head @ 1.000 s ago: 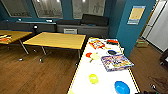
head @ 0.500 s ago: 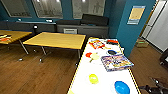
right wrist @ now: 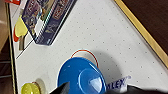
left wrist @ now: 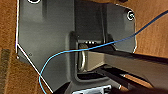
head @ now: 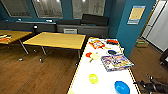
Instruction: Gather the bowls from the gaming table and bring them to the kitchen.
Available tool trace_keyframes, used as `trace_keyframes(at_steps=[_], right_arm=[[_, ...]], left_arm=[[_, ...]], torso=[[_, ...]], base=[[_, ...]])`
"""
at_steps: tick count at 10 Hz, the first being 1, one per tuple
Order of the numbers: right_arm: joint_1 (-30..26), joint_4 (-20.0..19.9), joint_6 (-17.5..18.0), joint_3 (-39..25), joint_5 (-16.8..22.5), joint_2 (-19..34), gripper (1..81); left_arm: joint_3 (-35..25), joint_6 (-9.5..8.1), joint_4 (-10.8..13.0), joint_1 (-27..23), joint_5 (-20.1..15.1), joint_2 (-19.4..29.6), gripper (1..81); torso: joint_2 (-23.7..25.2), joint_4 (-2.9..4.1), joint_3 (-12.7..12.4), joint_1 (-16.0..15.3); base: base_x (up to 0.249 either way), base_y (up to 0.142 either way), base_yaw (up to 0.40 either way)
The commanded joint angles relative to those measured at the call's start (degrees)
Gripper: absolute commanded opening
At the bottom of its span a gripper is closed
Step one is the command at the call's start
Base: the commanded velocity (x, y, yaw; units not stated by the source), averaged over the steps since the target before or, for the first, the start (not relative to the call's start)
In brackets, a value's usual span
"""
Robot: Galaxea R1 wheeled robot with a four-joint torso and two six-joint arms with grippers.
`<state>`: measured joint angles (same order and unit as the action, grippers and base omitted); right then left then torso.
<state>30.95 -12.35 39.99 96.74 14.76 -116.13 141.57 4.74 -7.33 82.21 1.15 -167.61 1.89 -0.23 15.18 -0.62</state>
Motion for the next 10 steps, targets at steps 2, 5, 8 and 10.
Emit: trace_keyframes(at_steps=[2,5,8,10], right_arm=[[-6.73,-0.57,0.27,5.34,1.85,0.61,81.1],[-8.39,-0.04,0.27,9.59,2.02,0.43,81.1],[-10.33,-0.22,0.27,11.61,3.96,-3.35,81.1],[-9.55,-0.48,0.27,14.69,3.96,-7.65,81.1]], left_arm=[[-0.33,0.36,-0.41,-1.39,-4.05,0.16,81.1],[-0.33,0.36,-0.41,-1.39,-4.13,0.16,81.1],[-0.33,0.36,-0.41,-1.75,-4.57,-0.19,81.1],[-0.33,0.36,-0.32,-1.83,-4.66,-0.36,81.1]], torso=[[0.0,0.0,0.0,0.0],[-0.02,0.0,0.0,0.0],[-0.02,0.0,0.0,0.0],[-0.02,0.0,0.02,0.0]], base=[[0.0,0.0,0.0],[0.0,0.0,0.0],[0.0,0.0,0.0],[0.0,0.0,0.0]])
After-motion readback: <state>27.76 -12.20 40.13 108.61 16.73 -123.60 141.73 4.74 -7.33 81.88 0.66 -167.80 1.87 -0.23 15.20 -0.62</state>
